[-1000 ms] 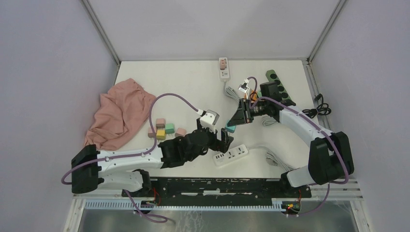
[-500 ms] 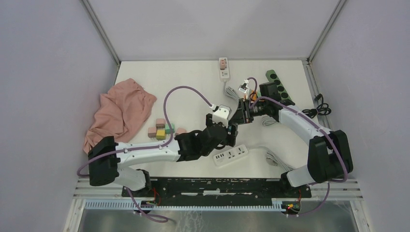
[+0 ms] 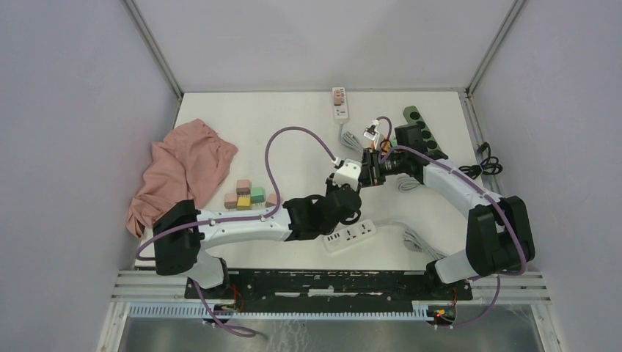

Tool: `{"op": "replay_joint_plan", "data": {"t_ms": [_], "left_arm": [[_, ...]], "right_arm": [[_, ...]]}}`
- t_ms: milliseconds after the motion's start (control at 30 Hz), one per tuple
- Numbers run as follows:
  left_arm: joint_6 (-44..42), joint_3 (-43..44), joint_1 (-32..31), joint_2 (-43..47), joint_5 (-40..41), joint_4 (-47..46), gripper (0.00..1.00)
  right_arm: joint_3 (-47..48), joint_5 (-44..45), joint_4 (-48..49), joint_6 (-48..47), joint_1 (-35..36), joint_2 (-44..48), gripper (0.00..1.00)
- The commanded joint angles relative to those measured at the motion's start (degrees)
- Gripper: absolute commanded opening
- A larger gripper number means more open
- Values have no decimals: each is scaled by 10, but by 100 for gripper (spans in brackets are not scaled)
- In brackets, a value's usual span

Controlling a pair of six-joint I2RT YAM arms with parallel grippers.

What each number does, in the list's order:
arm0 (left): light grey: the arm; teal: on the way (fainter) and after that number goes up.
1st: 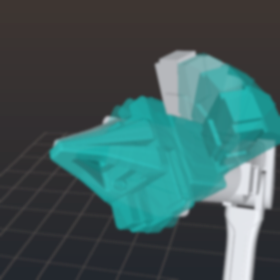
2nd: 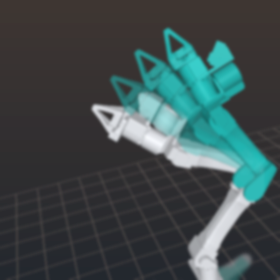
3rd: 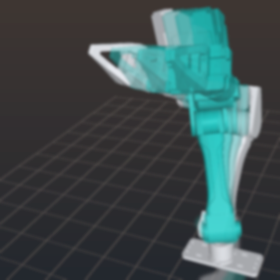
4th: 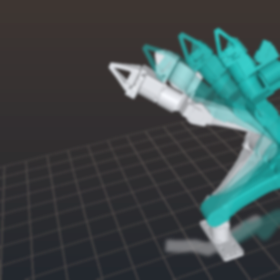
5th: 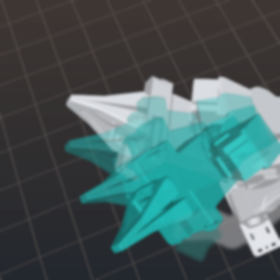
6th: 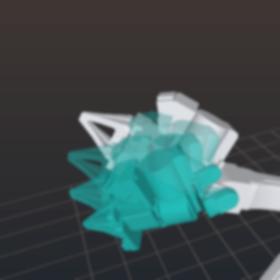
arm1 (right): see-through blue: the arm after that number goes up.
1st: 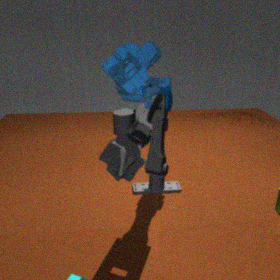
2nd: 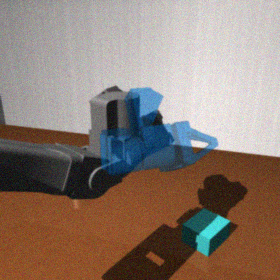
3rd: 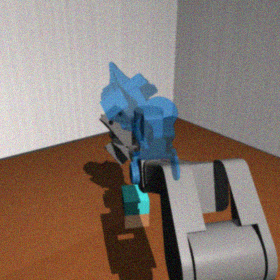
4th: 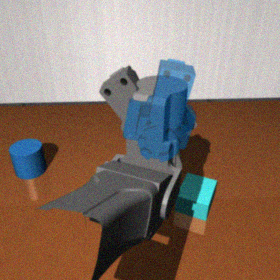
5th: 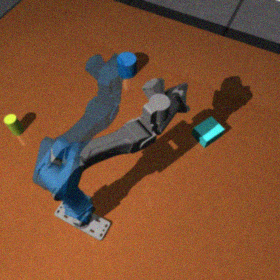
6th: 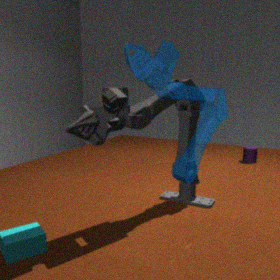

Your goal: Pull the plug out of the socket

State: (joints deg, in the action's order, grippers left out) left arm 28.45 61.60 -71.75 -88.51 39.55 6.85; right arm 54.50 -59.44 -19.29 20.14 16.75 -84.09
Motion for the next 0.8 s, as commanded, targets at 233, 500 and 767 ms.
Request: {"op": "replay_joint_plan", "data": {"t_ms": [233,500,767], "left_arm": [[-35,-46,5,47,-5,-48,3],[-20,-110,7,96,-3,-54,3],[14,-172,34,128,-5,-48,3]], "right_arm": [[21,-26,-19,-35,1,10,51],[43,-8,-64,-84,1,15,69],[56,8,-97,-125,-4,28,100]]}}
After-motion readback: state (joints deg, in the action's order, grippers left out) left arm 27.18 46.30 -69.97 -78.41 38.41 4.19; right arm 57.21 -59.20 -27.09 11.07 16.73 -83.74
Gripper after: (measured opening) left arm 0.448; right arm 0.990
